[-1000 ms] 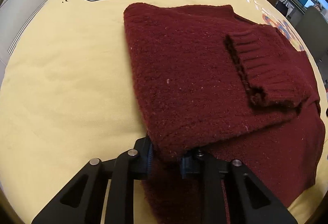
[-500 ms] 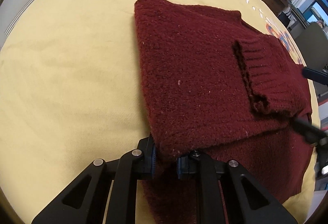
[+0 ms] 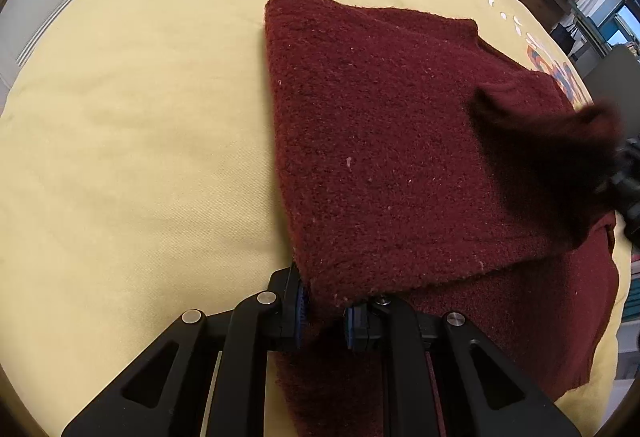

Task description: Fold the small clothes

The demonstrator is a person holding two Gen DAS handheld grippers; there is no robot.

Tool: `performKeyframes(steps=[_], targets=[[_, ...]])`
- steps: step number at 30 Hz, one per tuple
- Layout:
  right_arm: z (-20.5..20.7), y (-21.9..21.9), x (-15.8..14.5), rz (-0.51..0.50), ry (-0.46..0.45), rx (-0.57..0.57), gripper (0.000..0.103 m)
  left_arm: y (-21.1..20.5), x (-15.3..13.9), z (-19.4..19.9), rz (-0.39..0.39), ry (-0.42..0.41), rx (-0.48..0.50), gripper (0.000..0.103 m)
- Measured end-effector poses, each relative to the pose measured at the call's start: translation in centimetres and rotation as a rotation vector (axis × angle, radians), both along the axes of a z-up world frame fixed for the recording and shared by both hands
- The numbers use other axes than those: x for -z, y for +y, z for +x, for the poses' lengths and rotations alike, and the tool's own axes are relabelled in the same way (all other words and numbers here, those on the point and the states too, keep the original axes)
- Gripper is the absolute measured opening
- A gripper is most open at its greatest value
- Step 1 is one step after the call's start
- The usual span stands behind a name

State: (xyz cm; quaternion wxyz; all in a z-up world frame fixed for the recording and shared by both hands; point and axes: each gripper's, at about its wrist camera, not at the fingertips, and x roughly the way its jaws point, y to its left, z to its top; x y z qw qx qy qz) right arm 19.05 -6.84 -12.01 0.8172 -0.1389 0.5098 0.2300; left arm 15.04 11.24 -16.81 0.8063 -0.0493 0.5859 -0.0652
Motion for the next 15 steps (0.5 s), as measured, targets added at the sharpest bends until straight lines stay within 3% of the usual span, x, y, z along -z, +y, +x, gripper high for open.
performKeyframes(steps=[3, 8, 15], targets=[[0.4, -3.6, -2.0, 0.085, -0.008, 0.093, 0.013, -0.2, 0.0, -0.1, 0.006, 0.0, -0.003, 0.012], [0.8, -9.2, -3.2, 0.135, -0.002, 0.227, 0.011, -1.0, 0.2, -0.5, 0.014, -0.001, -0.015, 0.012], [-0.1, -15.3, 0.1, 0.204, 0.102, 0.369, 0.011, -1.8, 0.4, -0.9, 0.037, -0.002, -0.012, 0.012]])
